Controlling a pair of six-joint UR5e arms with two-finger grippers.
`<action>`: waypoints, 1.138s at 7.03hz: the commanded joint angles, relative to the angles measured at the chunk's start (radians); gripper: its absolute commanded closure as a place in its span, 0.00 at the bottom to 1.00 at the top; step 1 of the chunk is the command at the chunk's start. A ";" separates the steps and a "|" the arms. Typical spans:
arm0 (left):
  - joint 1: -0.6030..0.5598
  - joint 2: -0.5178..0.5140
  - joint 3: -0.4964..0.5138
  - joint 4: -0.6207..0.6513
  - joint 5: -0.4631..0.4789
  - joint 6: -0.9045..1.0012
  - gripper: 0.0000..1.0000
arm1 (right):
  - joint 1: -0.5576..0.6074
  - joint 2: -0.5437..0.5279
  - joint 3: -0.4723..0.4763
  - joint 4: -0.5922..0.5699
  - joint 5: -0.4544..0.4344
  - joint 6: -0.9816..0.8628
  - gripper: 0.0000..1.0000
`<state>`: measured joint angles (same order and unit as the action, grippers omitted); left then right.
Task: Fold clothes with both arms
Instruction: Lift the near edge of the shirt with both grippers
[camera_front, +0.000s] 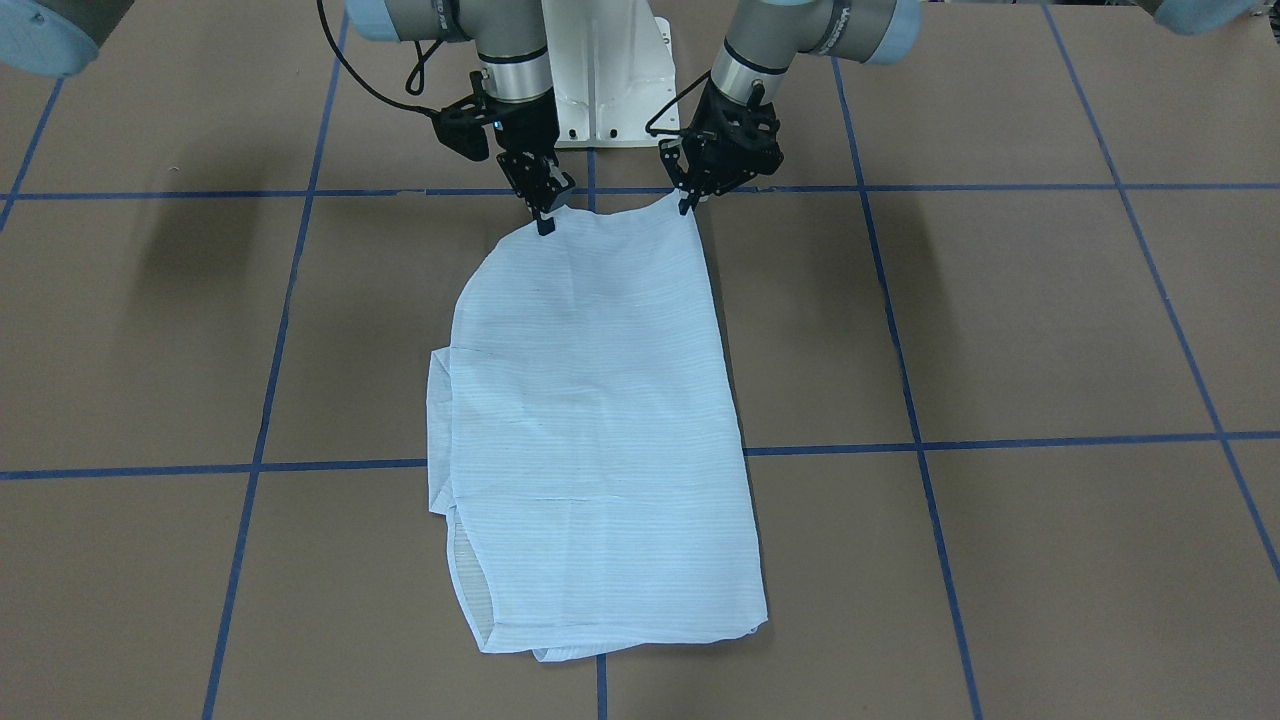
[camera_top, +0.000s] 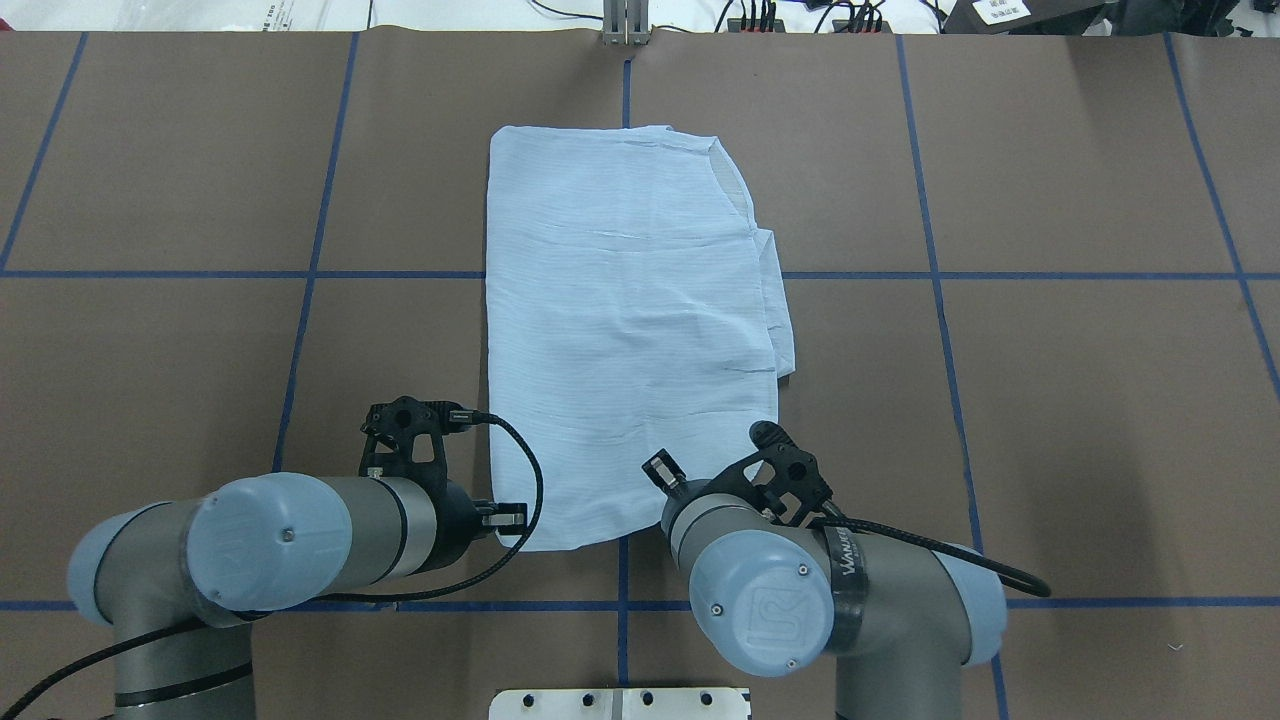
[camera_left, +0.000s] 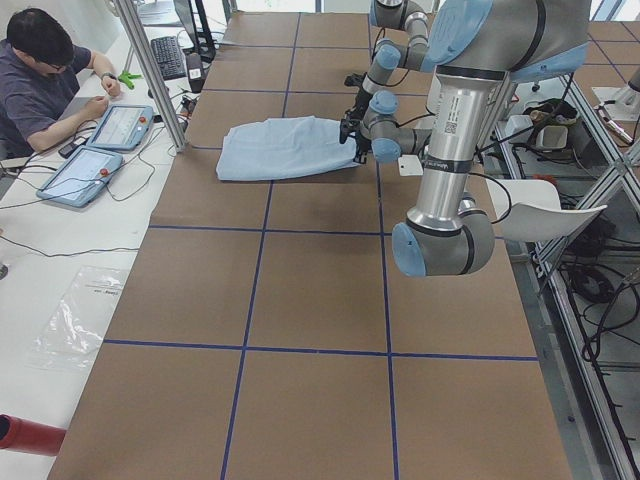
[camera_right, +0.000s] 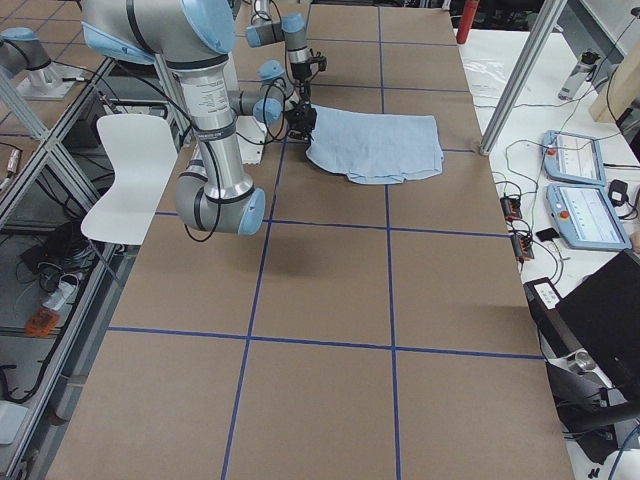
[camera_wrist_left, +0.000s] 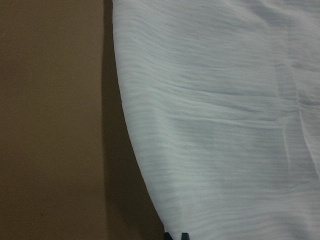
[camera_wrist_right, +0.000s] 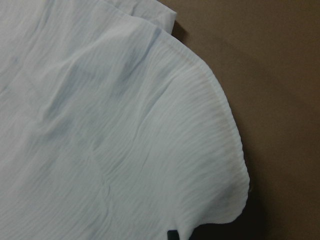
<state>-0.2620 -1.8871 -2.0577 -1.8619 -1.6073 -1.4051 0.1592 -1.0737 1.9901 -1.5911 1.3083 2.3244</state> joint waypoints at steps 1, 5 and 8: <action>0.003 -0.003 -0.231 0.228 -0.037 -0.011 1.00 | -0.068 0.001 0.309 -0.315 0.000 0.009 1.00; -0.014 -0.187 -0.371 0.567 -0.111 0.005 1.00 | -0.066 0.110 0.373 -0.483 -0.012 -0.035 1.00; -0.191 -0.230 -0.168 0.534 -0.108 0.138 1.00 | 0.058 0.147 0.175 -0.318 -0.017 -0.143 1.00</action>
<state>-0.3753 -2.0941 -2.3184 -1.3043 -1.7152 -1.3175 0.1713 -0.9326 2.2568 -1.9963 1.2933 2.2206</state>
